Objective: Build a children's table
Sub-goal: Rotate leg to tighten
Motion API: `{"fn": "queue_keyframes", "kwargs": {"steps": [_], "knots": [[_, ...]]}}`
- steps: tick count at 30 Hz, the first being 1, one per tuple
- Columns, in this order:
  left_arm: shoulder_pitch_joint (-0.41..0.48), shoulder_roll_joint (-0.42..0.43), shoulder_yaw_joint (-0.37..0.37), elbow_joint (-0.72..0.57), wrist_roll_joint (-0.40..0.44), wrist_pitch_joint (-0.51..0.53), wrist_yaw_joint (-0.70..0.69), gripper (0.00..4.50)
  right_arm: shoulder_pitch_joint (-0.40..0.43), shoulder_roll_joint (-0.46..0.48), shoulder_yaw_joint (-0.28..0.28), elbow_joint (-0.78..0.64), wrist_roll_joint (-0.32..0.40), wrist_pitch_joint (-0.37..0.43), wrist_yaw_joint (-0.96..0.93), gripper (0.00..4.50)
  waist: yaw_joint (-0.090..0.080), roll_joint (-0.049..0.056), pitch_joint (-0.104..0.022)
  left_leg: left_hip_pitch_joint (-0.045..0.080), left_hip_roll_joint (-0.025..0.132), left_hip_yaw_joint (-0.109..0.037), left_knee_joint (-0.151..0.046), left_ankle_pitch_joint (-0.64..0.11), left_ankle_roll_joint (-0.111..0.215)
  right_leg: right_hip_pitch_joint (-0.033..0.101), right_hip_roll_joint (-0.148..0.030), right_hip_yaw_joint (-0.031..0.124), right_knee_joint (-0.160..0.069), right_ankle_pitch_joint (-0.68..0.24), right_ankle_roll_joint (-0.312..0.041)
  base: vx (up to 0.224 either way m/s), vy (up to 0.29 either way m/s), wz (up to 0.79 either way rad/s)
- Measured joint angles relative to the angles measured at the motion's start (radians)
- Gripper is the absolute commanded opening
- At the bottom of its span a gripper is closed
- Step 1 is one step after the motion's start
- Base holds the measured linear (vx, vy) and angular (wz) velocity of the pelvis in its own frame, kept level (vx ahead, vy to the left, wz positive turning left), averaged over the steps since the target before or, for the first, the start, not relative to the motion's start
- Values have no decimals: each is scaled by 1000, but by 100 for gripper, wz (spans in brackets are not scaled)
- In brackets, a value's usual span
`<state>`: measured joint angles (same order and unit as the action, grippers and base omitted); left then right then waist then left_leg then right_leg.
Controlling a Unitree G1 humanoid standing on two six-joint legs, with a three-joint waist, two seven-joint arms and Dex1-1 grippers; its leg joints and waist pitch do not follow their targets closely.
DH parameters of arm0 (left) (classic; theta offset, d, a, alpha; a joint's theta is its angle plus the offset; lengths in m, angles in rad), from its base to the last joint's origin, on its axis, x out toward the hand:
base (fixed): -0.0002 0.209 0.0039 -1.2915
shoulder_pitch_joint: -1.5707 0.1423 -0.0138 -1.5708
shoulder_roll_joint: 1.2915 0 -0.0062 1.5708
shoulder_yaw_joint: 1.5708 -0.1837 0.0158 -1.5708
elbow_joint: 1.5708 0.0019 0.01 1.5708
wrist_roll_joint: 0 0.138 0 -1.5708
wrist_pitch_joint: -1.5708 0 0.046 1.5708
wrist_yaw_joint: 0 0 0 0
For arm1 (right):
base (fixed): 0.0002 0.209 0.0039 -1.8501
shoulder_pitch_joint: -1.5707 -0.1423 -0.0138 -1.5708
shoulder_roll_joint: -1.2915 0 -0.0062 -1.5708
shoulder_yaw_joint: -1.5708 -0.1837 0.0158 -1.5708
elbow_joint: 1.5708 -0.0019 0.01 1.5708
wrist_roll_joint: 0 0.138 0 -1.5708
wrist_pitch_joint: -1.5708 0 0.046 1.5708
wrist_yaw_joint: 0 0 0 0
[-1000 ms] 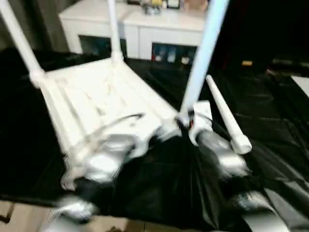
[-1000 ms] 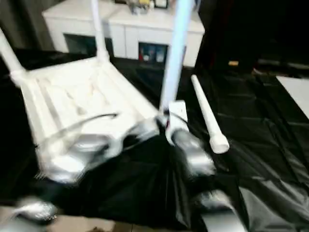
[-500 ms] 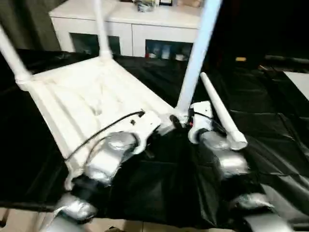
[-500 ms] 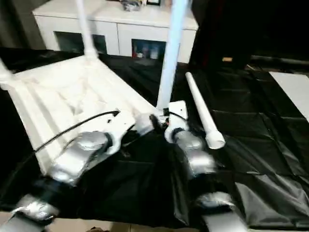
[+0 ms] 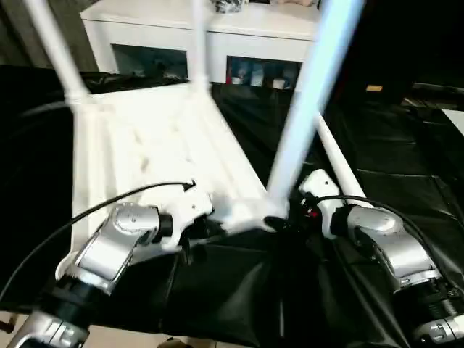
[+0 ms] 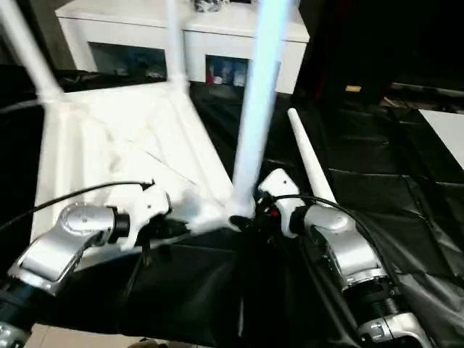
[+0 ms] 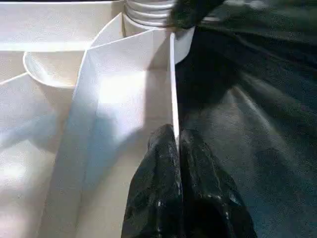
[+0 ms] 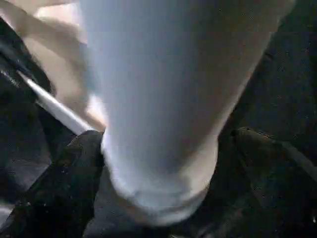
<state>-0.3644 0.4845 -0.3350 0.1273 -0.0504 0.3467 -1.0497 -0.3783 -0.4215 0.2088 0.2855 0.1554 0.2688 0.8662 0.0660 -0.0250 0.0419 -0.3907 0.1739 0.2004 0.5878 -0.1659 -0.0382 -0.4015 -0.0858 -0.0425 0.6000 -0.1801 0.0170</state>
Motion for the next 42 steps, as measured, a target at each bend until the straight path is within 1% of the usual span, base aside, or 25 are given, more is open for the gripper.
{"fn": "queue_keyframes", "kwargs": {"steps": [4,5,6,9,10,11,13,14,16,17,19,20,21,26,28,29,31,32,35,36,37,38,39,41,42], "knots": [[0,8,0,0,-4,-1,-15,0,-1,0,2,-2,5,1,20,441,-2,0,0,0,0,0,0,0,0,0,0,0,1,0,-1,0,0,0],[0,9,0,0,-4,-1,-15,0,-1,0,4,-2,5,1,29,415,-3,-1,0,0,0,0,0,0,0,0,0,0,1,0,-1,0,0,0],[0,9,0,0,-4,-1,-16,0,-1,0,5,-1,5,1,36,407,-3,-1,1,0,0,0,0,0,0,0,0,0,1,0,-1,0,0,0],[0,10,0,0,-4,-3,-18,0,-1,0,6,3,4,1,49,402,-3,-1,1,0,0,0,0,0,0,0,0,0,1,1,-1,0,0,0],[0,11,0,0,-4,-3,-20,0,-1,0,6,3,4,1,54,388,-3,-1,1,0,0,0,0,0,0,0,0,0,1,1,-1,0,0,0],[0,12,1,0,-4,-3,-24,0,-1,0,6,4,4,1,59,363,-3,-1,1,0,0,0,0,0,0,0,0,0,1,1,-1,0,0,0],[0,12,1,0,-5,-3,-27,0,-1,0,6,6,5,1,63,361,-3,-1,1,0,0,0,0,0,0,0,0,0,2,1,-1,0,0,0],[0,13,1,0,-6,-3,-27,0,-1,0,6,6,6,1,68,353,-3,-1,1,0,0,0,0,0,0,0,0,0,2,1,-1,0,0,0],[0,13,1,0,-7,-3,-27,0,-1,0,6,6,7,1,70,323,-2,-1,1,0,0,0,0,0,0,0,0,0,2,1,-1,0,0,0],[0,14,1,0,-8,-3,-27,0,-1,1,6,6,8,1,71,323,-2,-1,1,0,0,0,0,0,0,0,0,0,2,1,-1,0,0,0],[0,15,2,0,-8,-3,-27,0,-1,5,6,6,8,2,74,300,-4,-1,1,0,0,0,0,0,0,0,0,0,2,1,-1,0,0,0],[0,16,2,0,-10,-2,-27,0,-1,6,6,7,8,3,74,300,-4,-1,1,1,0,0,0,0,0,0,0,0,2,1,-1,0,0,0],[1,17,2,0,-12,-1,-28,0,-1,8,6,8,9,3,74,281,-4,-1,1,1,0,0,0,0,0,0,0,0,2,1,-1,0,0,0],[5,18,9,0,-13,9,-27,0,-1,30,-7,34,24,9,57,272,-6,-1,0,3,0,0,0,0,0,1,0,0,3,1,-1,0,0,0],[6,7,15,5,-8,18,-2,0,-1,71,-24,55,24,13,2,270,-12,-4,-1,6,1,0,1,0,0,3,0,0,4,1,-1,0,0,0],[4,-18,20,15,4,25,37,0,-9,107,-40,87,21,16,-66,270,-17,-4,-1,8,1,0,1,0,-1,4,0,0,4,1,-1,0,0,0],[-23,-77,26,50,37,51,125,0,-52,193,-85,152,2,31,-231,270,-33,-4,-1,9,0,-1,3,0,-1,3,0,0,4,0,0,-27,4,-4],[-36,-113,23,62,49,73,172,0,-72,220,-99,182,-1,40,-313,270,-35,-4,-1,9,0,-1,3,0,-1,2,-1,-1,3,0,1,-54,7,-8],[-76,-209,24,116,78,130,292,0,-121,310,-159,259,-11,44,-521,270,-38,-3,-2,14,-1,-2,3,0,-1,3,-2,-3,1,-1,2,-18,4,-3],[-92,-250,26,140,86,151,344,0,-146,342,-182,298,-10,38,-604,270,-36,-2,-2,15,-2,-4,3,0,-1,3,-4,-5,-1,-1,2,-57,15,-8],[-104,-280,28,163,86,163,379,0,-163,363,-201,328,-10,32,-662,270,-36,-2,-1,17,-2,-5,3,0,-1,3,-4,-8,-6,-1,2,-63,17,-2],[-113,-308,29,182,88,171,415,0,-179,384,-214,357,-10,24,-722,270,-35,-2,-1,18,-2,-6,3,0,-1,5,-5,-12,-10,-2,3,-63,17,-2],[-122,-327,29,200,91,173,436,0,-194,400,-225,382,-10,14,-761,270,-36,0,-1,19,-1,-7,3,0,-1,8,-7,-16,-16,-2,3,-51,24,0],[-152,-374,28,251,103,173,488,0,-238,430,-253,455,-10,-15,-862,270,-37,9,3,19,-1,-18,1,-1,0,20,-7,-29,-36,-2,3,0,0,0],[-157,-384,25,263,110,170,500,0,-252,437,-262,482,-10,-28,-884,270,-39,10,4,20,-2,-20,-1,-1,0,23,-7,-32,-43,-2,3,-34,51,-4]]}}
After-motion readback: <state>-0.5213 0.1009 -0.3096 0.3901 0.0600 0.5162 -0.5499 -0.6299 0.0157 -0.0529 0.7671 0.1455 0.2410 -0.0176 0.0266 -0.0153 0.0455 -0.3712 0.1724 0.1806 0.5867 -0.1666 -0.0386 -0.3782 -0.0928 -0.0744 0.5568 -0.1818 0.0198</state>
